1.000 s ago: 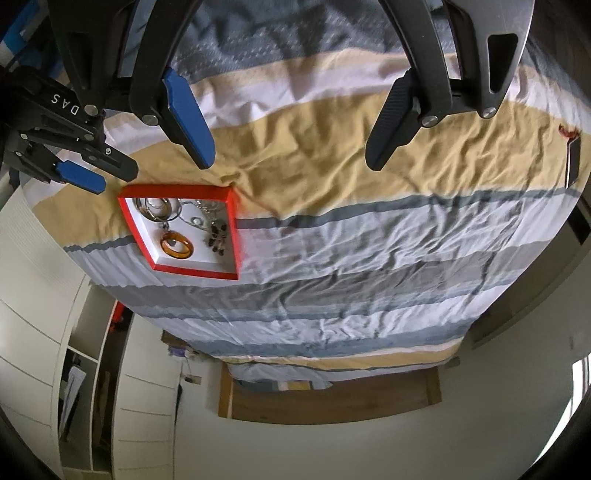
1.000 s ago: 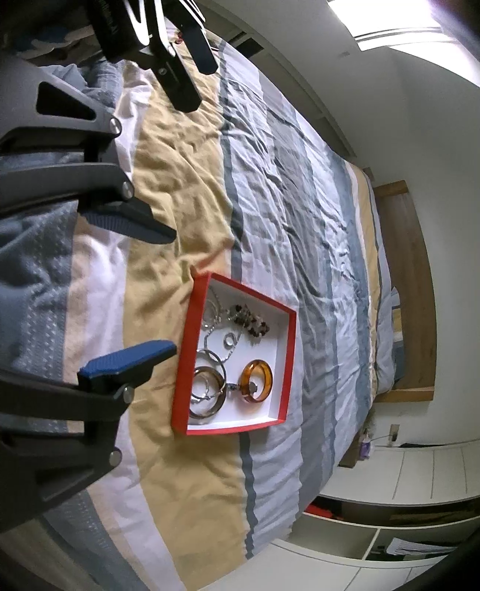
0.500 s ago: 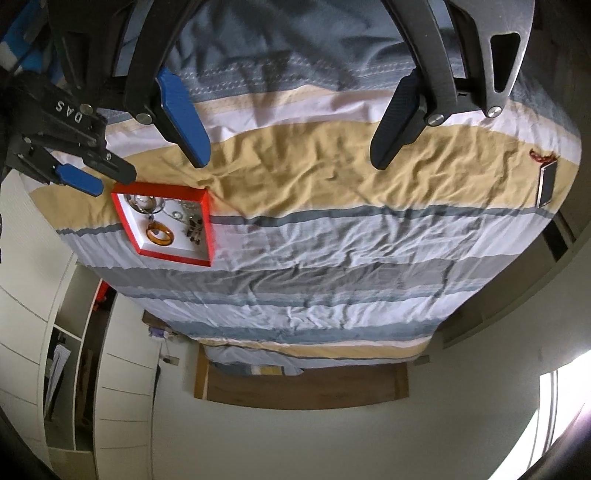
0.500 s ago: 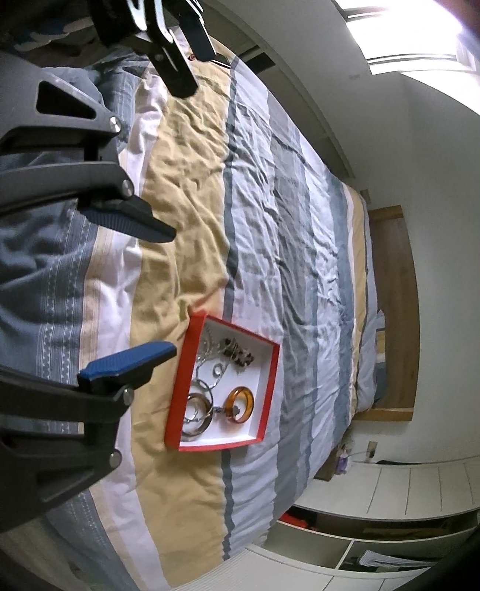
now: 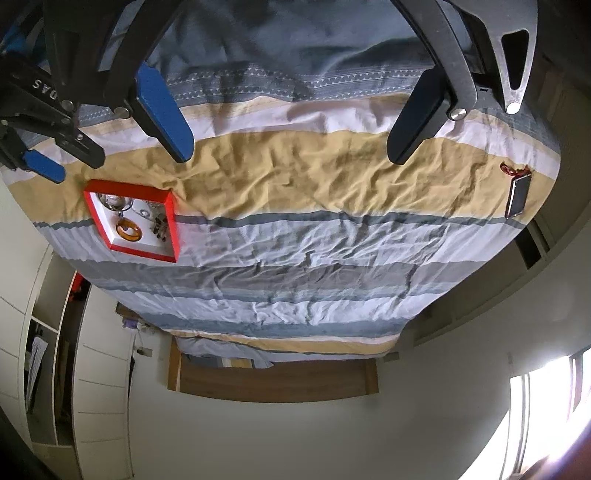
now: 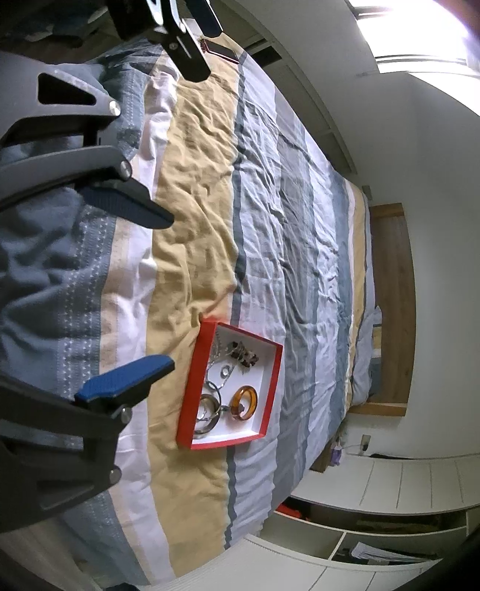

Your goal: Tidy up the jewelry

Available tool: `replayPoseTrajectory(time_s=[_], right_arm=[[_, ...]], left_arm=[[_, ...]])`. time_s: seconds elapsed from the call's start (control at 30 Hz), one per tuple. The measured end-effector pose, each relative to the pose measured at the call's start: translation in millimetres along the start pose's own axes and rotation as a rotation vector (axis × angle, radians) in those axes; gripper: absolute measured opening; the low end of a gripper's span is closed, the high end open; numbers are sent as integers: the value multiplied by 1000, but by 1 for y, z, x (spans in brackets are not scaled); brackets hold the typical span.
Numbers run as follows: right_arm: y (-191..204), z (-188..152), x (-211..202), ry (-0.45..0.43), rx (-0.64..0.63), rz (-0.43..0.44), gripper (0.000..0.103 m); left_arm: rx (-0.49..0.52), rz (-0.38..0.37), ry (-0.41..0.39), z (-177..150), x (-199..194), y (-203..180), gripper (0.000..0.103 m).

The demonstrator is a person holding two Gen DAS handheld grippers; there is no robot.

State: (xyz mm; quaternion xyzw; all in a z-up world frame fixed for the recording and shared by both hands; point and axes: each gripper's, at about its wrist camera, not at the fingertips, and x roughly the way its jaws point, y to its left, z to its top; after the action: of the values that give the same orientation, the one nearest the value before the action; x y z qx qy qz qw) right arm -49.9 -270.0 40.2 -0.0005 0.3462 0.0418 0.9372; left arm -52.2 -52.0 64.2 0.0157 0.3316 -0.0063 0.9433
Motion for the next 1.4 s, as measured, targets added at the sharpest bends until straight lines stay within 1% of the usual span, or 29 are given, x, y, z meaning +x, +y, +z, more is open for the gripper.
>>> replayPoseTrajectory(time_s=[0.3, 0.47, 0.6, 0.93, 1.1, 1.4], right_arm=[[4, -2, -33, -37, 8, -8, 72], [2, -2, -51, -64, 19, -24, 72], [0, -1, -62, -83, 24, -43, 72], [5, -3, -86, -144, -13, -107, 72], [6, -2, -88, -158, -22, -124, 72], [2, 0, -87, -173, -19, -141, 72]], left_arm=[[-20, 0, -34, -6, -23, 6, 102], [-20, -7, -59, -4, -40, 5, 102], [-10, 3, -77, -5, -50, 3, 102], [-18, 31, -84, -10, -55, 2, 102], [-27, 46, -85, -12, -54, 3, 102], [3, 52, -92, -13, -48, -8, 102]])
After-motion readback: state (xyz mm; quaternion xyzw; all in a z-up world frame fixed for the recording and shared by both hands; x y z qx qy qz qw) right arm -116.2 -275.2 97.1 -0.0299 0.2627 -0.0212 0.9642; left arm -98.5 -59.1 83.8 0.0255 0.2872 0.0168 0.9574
